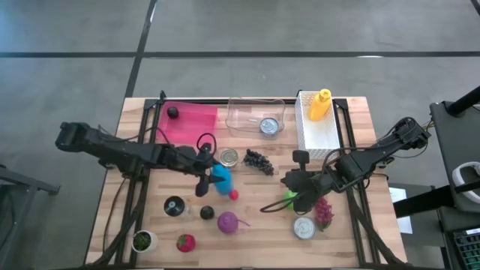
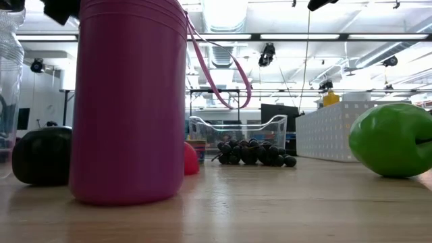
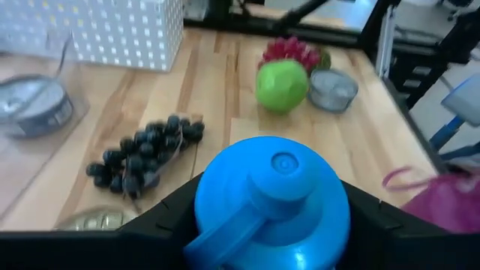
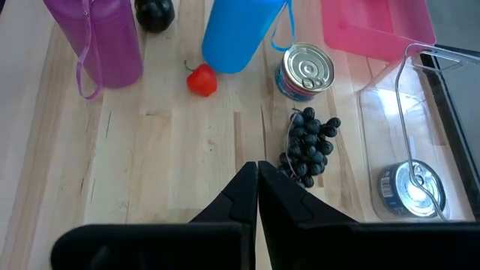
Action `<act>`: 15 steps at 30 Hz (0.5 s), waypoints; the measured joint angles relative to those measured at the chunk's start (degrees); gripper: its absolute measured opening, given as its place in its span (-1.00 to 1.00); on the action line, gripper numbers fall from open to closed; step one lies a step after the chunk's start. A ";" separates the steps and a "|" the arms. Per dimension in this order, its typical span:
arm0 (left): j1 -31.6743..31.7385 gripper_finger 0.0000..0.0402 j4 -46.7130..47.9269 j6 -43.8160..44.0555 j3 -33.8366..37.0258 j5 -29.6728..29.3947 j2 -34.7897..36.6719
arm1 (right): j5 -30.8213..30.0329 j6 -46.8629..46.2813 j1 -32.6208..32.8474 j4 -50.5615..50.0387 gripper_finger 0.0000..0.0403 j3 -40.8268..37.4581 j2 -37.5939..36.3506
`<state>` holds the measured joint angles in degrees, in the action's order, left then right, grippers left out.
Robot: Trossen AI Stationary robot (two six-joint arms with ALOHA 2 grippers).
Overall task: Pick & Place Food Item
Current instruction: Put the blue water bottle into the white bin
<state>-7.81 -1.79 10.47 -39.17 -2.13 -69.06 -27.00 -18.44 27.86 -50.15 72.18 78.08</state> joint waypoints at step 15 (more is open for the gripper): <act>0.02 0.04 2.89 0.47 -10.19 -6.52 -1.90 | -0.02 0.00 -0.02 0.09 -0.96 0.00 -0.02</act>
<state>-7.79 1.10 10.94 -49.35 -8.65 -70.96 -27.03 -18.44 27.83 -50.06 72.18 78.06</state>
